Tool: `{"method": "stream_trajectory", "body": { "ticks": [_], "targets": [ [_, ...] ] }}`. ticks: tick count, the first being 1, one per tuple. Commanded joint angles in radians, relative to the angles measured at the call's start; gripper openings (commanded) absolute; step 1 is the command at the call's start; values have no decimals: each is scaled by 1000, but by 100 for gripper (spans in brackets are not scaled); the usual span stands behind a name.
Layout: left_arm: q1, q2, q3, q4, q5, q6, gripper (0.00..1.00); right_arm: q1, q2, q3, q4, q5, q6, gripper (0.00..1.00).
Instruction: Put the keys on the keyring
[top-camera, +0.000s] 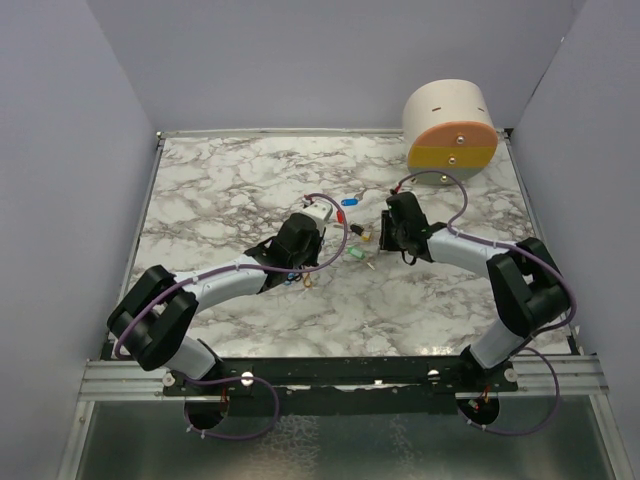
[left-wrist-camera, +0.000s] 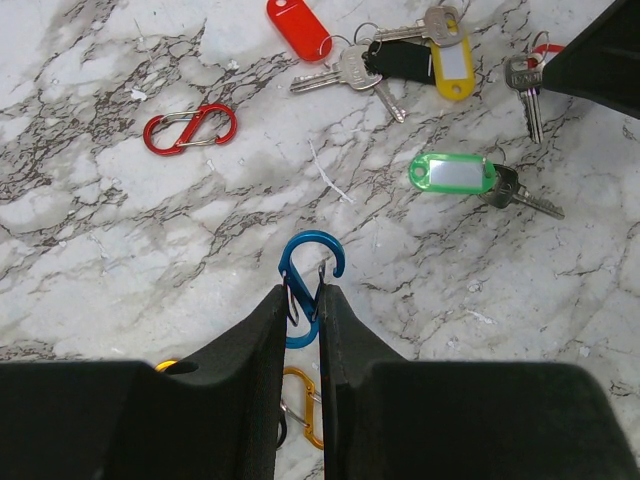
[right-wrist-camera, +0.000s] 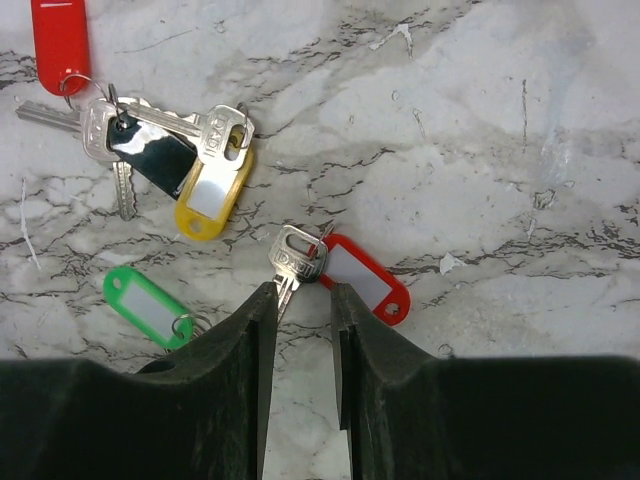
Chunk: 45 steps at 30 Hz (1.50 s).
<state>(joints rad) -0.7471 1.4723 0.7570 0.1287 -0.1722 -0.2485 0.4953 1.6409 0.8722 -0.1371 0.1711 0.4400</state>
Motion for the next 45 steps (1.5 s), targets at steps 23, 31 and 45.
{"method": "stream_trajectory", "body": {
  "ticks": [23, 31, 45],
  "targets": [
    [23, 42, 11, 22, 46, -5, 0, -6, 88, 71, 39, 74, 8, 20],
    [26, 40, 7, 23, 48, -6, 0, -7, 86, 70, 45, 90, 12, 10],
    [26, 37, 5, 20, 50, -6, 0, -6, 51, 48, 60, 121, 11, 1]
  ]
}}
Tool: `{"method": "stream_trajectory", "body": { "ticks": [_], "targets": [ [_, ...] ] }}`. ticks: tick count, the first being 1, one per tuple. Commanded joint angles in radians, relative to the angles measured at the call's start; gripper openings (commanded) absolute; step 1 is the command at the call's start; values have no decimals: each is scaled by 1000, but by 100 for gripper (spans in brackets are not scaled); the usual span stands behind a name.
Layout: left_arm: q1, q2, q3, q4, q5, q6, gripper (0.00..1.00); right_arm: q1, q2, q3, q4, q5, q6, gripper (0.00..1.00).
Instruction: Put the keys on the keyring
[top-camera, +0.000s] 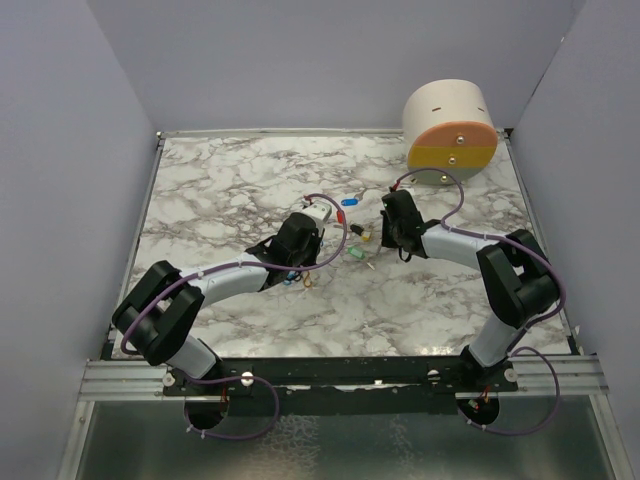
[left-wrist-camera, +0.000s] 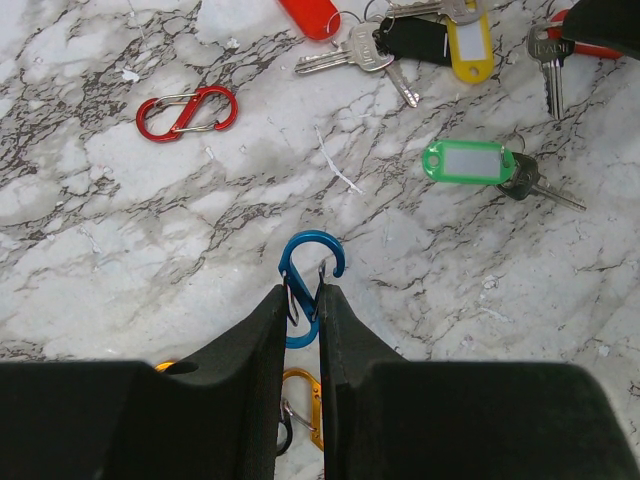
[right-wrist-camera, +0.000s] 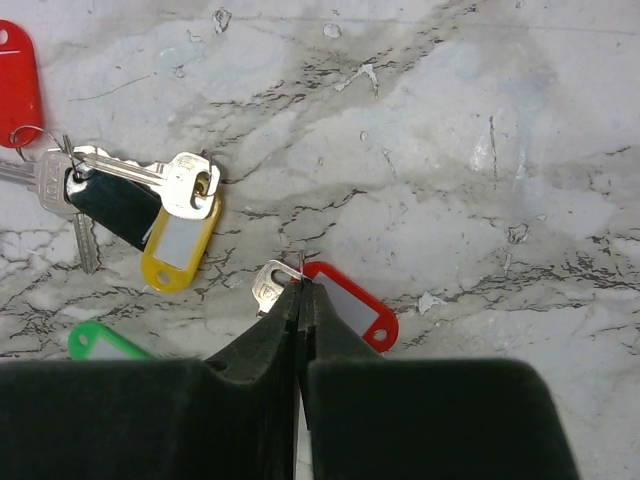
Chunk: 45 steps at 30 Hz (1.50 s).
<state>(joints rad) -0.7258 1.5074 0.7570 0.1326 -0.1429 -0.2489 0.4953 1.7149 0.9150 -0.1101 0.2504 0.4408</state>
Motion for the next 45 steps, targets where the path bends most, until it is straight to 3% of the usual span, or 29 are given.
{"method": "stream_trajectory", "body": {
  "ticks": [1, 11, 17, 26, 45],
  "targets": [
    [5, 1, 5, 15, 20, -7, 0, -6, -28, 3, 32, 46, 10, 1],
    [4, -13, 14, 7, 38, 6, 0, 1, -188, -88, 110, 4, -91, 1],
    [6, -15, 31, -1, 109, 36, 0, 2, -292, -143, 169, -179, -172, 1],
    [9, -21, 65, -45, 187, 83, 0, 35, -321, -163, 214, -402, -267, 1],
    [25, -27, 62, -43, 262, 109, 0, 242, -253, -172, 318, -419, -419, 1]
  ]
}}
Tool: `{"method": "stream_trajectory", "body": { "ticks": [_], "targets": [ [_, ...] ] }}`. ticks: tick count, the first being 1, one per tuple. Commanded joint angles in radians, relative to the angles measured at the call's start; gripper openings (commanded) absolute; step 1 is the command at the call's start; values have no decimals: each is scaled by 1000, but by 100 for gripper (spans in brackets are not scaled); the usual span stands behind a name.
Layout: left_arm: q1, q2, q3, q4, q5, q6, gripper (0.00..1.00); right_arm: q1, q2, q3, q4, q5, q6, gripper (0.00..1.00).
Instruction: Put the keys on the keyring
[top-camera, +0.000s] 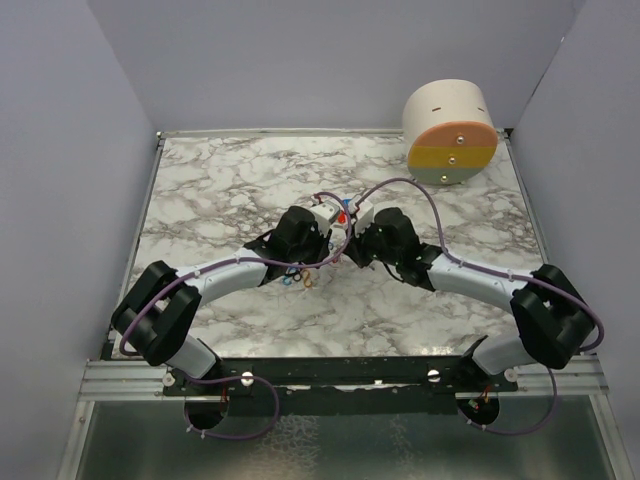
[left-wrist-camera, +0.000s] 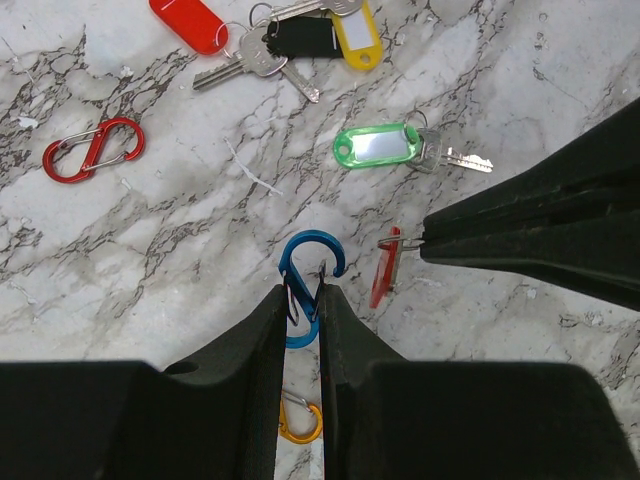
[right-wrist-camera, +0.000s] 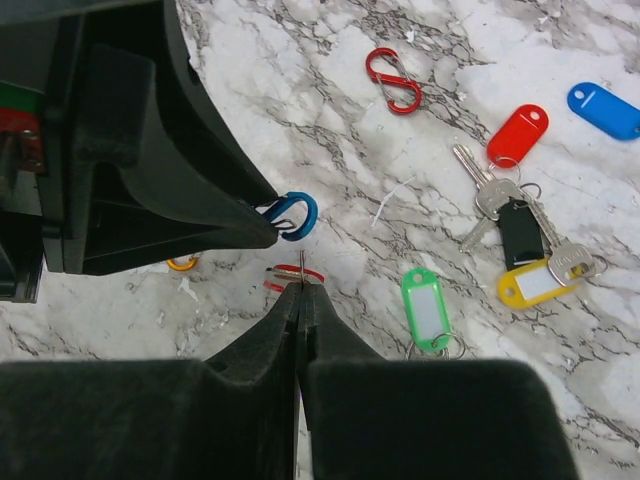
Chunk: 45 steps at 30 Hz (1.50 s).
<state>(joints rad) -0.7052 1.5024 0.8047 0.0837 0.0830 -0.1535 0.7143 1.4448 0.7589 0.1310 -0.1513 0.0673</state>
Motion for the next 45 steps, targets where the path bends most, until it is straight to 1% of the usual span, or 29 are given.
{"method": "stream_trajectory", "body": {
  "ticks": [1, 14, 21, 32, 45],
  "targets": [
    [4, -23, 15, 6, 40, 14, 0, 29, 22, -20, 87, -11, -50, 1],
    [7, -53, 14, -16, 81, 22, 0, 84, 39, -72, 205, 60, -102, 1],
    [9, -47, 15, -30, 95, 27, 0, 94, 26, -89, 238, 98, -111, 1],
    [8, -37, 17, -35, 112, 29, 0, 101, -8, -124, 293, 111, -116, 1],
    [9, -45, 16, -38, 119, 29, 0, 103, -1, -117, 283, 142, -116, 1]
  ]
}}
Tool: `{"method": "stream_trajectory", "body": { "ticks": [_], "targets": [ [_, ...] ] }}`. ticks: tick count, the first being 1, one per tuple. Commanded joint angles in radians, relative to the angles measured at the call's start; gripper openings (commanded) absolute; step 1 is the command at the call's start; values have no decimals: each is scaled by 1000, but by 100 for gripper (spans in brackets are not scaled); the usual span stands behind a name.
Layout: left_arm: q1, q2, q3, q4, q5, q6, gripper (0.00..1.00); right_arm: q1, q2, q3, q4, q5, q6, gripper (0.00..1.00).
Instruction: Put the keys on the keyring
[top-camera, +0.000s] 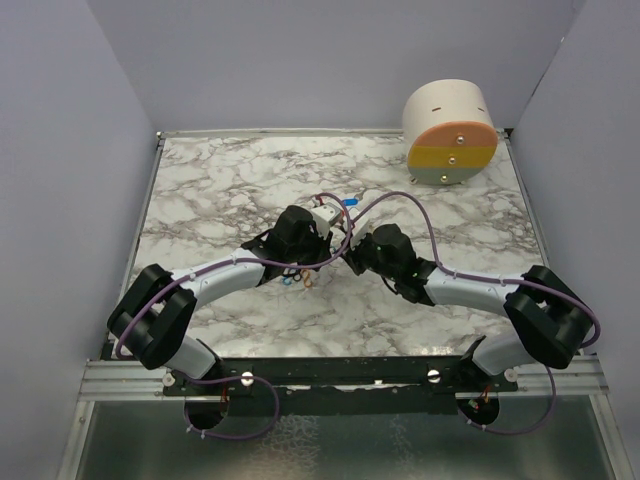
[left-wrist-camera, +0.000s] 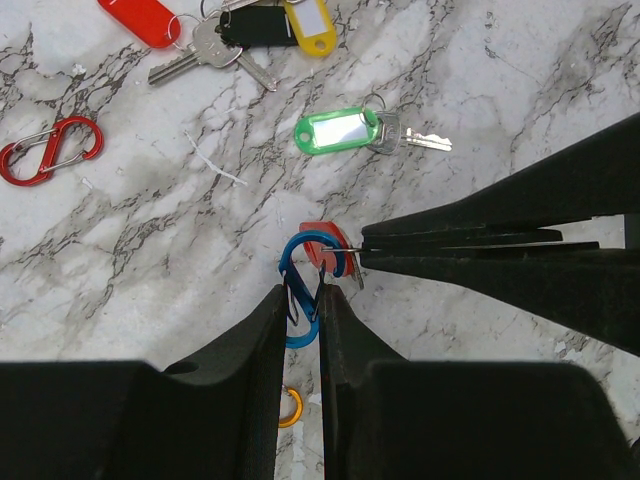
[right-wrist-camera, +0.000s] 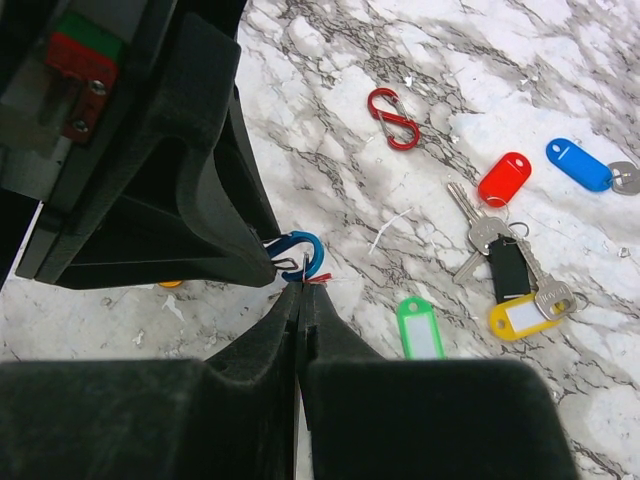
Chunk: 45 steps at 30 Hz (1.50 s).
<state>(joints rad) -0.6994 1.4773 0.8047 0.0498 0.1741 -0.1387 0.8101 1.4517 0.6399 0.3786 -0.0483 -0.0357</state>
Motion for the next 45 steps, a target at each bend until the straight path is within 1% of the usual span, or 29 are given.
{"method": "stream_trajectory", "body": {
  "ticks": [1, 10, 26, 27, 30, 31, 39, 45],
  "targets": [
    [3, -21, 16, -5, 29, 16, 0, 8, -9, 2, 35, 46, -10, 1],
    [3, -22, 11, -3, 31, 16, 0, 8, -29, -7, 41, 100, -3, 1],
    [3, -24, 8, 4, 34, 13, 0, 7, -38, -6, 32, 101, 7, 1],
    [3, -24, 9, 4, 34, 13, 0, 7, -36, -6, 31, 98, 8, 2],
    [3, -27, 10, -1, 31, 13, 0, 8, -26, -4, 32, 98, 19, 15],
    [3, -28, 11, -2, 31, 13, 0, 8, -22, -2, 26, 101, 23, 18],
    [3, -29, 10, -2, 28, 11, 0, 8, -36, -6, 17, 119, 47, 21],
    [3, -31, 15, -8, 21, 8, 0, 8, -56, -57, 48, 82, 104, 39]
  ]
}}
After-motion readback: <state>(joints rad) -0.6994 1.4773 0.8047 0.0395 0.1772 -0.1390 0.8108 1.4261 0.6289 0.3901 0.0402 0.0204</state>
